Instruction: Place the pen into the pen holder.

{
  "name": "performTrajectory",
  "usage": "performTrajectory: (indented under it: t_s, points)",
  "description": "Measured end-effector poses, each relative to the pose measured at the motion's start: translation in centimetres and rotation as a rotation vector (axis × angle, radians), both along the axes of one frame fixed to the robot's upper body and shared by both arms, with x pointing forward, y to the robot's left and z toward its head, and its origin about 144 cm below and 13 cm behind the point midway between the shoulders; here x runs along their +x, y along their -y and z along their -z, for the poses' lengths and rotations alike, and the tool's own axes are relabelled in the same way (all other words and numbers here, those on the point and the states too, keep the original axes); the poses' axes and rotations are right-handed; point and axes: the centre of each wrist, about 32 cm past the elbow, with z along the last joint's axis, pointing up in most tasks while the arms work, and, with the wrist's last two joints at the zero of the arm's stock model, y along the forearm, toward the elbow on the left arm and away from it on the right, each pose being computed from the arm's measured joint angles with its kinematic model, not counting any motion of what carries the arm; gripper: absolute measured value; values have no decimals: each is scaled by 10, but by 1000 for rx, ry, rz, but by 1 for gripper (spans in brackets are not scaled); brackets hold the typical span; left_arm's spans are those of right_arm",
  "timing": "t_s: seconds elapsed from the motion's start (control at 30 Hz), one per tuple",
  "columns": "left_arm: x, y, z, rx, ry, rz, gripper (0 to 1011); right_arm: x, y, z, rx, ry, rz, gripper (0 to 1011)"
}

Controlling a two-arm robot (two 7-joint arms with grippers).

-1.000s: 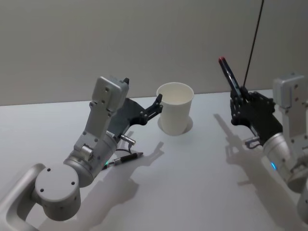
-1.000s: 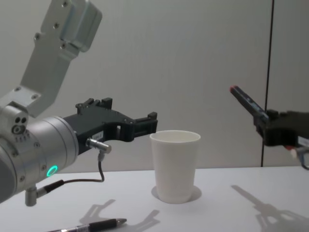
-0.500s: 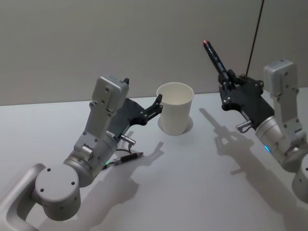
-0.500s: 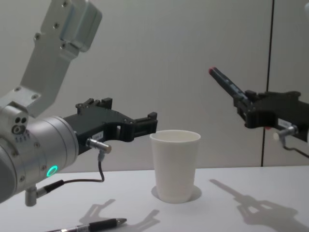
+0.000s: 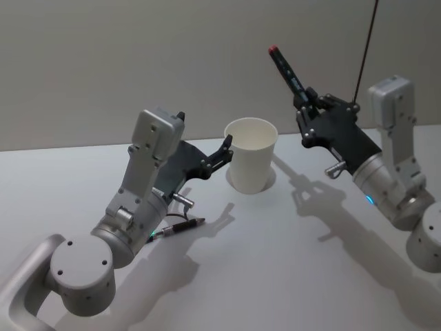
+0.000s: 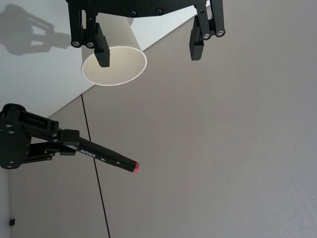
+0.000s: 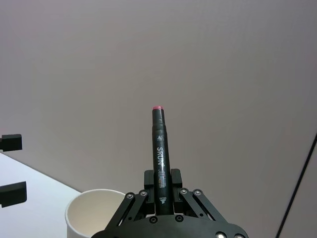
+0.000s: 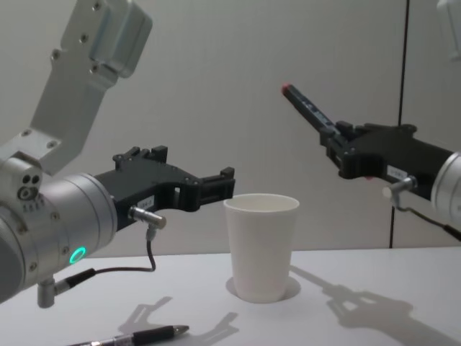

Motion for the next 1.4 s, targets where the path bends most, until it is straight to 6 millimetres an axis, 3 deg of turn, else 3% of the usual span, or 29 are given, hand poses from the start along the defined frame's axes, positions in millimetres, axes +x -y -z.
performTrajectory:
  t_s: [1.4]
  points:
    - [0, 0, 0, 0, 0, 0, 1001, 58, -35, 21, 72, 24, -179, 184]
